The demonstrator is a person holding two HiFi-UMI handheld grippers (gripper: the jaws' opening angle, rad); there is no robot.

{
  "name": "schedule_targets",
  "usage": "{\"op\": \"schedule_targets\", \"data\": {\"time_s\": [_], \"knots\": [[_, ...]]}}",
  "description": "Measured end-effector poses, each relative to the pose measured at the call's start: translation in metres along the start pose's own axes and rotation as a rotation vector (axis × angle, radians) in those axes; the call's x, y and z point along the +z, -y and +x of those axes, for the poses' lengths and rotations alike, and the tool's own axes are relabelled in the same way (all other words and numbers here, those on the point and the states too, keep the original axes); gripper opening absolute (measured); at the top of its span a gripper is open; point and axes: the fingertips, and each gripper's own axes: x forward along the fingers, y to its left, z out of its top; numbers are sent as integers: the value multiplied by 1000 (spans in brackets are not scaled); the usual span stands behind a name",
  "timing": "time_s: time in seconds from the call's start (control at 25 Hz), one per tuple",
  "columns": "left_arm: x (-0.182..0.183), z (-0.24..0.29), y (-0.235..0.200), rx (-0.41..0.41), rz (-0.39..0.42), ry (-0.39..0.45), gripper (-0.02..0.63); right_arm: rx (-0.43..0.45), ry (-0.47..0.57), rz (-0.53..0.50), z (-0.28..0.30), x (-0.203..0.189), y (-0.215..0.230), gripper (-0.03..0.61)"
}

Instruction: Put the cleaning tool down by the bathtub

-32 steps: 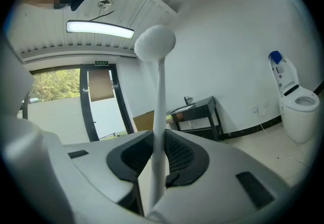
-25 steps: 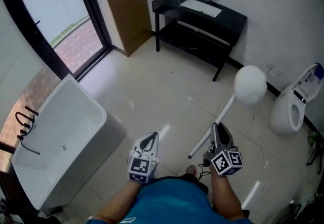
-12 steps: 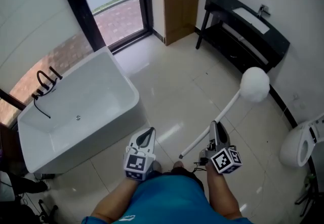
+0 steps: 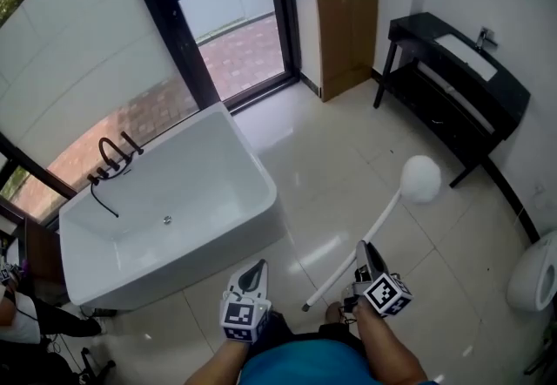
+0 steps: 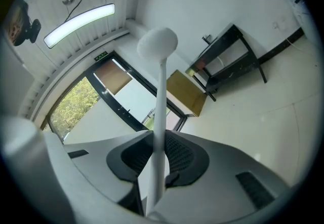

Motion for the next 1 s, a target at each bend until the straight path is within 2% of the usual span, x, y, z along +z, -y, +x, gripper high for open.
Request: {"op": "schedule_targets", "data": {"time_s": [0.16, 0.32, 0.48, 0.76, 1.0], "knots": [[-22, -4, -64, -9, -19, -10, -12, -48, -51, 56, 20, -67, -21, 89], [-44, -16, -136, -15, 29, -23, -12, -117, -57, 183, 43, -140, -38, 89], [-76, -15, -200, 12, 47, -43, -12, -148, -90, 262, 83, -218, -48, 89], [-128, -47, -258, 36, 17, -124, -12, -235, -202, 437, 132, -357, -54, 89], [-166, -62, -281, 53, 20, -178, -12, -342, -297, 548, 156, -447, -29, 91]]}}
